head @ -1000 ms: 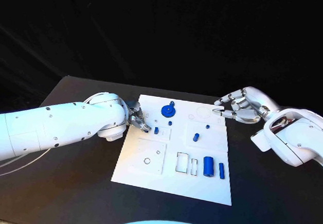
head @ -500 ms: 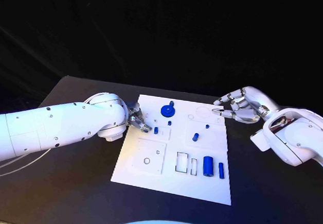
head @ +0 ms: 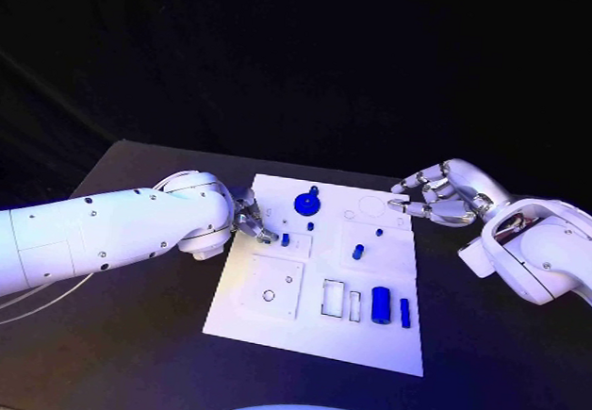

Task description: Assemble the parts on the task board

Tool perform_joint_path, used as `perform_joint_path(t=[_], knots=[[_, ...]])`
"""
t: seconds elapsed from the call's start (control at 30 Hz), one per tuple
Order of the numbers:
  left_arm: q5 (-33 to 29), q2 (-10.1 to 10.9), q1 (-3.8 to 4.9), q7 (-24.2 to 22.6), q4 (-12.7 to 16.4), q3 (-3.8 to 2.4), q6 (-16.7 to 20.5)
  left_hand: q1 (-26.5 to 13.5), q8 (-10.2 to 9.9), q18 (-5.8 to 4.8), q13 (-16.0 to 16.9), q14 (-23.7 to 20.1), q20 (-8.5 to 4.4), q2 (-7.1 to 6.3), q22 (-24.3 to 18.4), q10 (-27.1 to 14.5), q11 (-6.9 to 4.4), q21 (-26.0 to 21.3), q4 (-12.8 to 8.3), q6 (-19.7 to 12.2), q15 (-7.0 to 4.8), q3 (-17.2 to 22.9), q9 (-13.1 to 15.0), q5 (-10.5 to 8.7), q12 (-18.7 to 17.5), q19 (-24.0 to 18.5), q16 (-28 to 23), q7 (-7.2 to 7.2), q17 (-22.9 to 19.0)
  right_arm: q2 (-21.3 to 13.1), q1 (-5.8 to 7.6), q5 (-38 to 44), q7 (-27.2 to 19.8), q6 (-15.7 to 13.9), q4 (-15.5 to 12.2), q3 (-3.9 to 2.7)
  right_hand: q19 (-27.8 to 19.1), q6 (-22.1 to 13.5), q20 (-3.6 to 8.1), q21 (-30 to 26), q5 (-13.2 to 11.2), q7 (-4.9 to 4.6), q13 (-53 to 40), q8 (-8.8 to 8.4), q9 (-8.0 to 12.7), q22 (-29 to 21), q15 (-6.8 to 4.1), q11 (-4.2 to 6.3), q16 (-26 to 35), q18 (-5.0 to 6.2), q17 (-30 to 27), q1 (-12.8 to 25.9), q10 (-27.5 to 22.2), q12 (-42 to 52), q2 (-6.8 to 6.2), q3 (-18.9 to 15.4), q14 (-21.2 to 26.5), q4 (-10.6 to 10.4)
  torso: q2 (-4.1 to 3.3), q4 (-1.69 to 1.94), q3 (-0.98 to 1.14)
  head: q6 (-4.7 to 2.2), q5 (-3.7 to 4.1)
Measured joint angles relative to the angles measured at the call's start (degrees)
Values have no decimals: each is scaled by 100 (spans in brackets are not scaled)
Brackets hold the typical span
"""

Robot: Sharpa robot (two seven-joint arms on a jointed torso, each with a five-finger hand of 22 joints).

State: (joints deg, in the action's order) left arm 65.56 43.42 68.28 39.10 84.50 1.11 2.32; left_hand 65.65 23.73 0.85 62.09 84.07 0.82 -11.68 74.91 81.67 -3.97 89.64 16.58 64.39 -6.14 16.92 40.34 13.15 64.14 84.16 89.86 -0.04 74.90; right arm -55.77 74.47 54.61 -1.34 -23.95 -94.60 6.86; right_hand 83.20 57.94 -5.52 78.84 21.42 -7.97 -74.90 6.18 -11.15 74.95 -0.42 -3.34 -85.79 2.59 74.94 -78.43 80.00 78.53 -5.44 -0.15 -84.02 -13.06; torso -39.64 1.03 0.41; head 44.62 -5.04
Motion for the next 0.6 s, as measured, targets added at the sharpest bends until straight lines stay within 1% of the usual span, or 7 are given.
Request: perform_joint_path(t=[0.13, 0.2, 0.23, 0.43, 0.53, 0.6], knots=[[-2, 12, 0, 2, 4, 0, 8, -30, -23, 0, -1, 0, 0, 30, 0, -4, 4, 0, 11, 0, 0, -125, -12, 0, 0, 0, 0, 0, 0, -1, 0, 0, 0, 0, 0, 0, 0, 0, 0, 0, 0, 0, 0, 0, 0, 0, 0, 0, 0, 0, 0, 0, 0, 0, 0, 0, 0, 0, 0, -1, -3, -3, 1], [-3, 17, 0, 2, 8, 0, 15, -81, -23, 0, -1, 0, 0, 81, 0, -22, 20, 0, 13, 14, 0, -238, -22, 0, 0, 0, 0, 14, 0, -1, 0, 0, 0, -1, 1, 0, 0, 0, 0, 0, 0, 0, 0, 0, 0, 0, 0, 0, 0, 0, 0, 0, 0, 0, 0, 0, 0, 0, 0, -1, -3, -5, 1], [-3, 20, 0, 2, 11, 0, 21, -91, -23, 0, 5, 0, 0, 90, 0, -22, 20, 0, 14, 21, 0, -303, -28, 0, 0, 0, 0, 21, 0, -1, 0, 0, -1, -1, 2, 0, 0, 0, 0, 0, 0, 0, 0, 0, 0, -1, 0, 0, 0, 0, 0, 0, 0, 0, 0, 0, 0, 0, 0, -1, -3, -7, 1], [-27, 41, -1, -7, 35, -4, 91, -253, -24, 0, -11, 0, 0, 253, 0, -22, 20, 0, 20, 21, 0, -745, -53, 0, 0, 0, 0, 22, 5, 1, 0, 0, -1, -1, 6, 0, 0, 0, 0, 0, 0, 0, 0, 0, 1, -1, 0, 0, 0, 0, -1, 0, 0, 0, 0, 0, 0, 0, -2, 2, -4, -10, 5], [-60, 55, -1, -17, 52, -14, 148, -335, -23, 1, -28, 0, -21, 334, 0, -42, 41, 0, 22, 21, 0, -1007, -56, 0, 0, -21, 0, 22, 5, 2, 0, 0, -2, -1, 8, 0, 0, 0, 0, 0, 0, 0, -1, 0, 1, -1, 0, 0, 0, 0, -1, 0, 0, 0, 0, 0, 0, 0, -2, 1, -4, -9, 6], [-84, 65, -1, -23, 61, -26, 185, -353, -23, 0, -30, 0, -21, 353, 0, -42, 41, 0, 23, 21, 0, -1152, -64, 0, 0, -21, 0, 22, 5, 2, 0, 0, -2, -1, 9, 0, 0, 0, 0, 0, 0, 0, -4, 0, 1, -2, 0, 0, 0, 0, -1, 0, 0, 0, 0, 0, 0, 0, -2, 1, -3, -8, 6]])
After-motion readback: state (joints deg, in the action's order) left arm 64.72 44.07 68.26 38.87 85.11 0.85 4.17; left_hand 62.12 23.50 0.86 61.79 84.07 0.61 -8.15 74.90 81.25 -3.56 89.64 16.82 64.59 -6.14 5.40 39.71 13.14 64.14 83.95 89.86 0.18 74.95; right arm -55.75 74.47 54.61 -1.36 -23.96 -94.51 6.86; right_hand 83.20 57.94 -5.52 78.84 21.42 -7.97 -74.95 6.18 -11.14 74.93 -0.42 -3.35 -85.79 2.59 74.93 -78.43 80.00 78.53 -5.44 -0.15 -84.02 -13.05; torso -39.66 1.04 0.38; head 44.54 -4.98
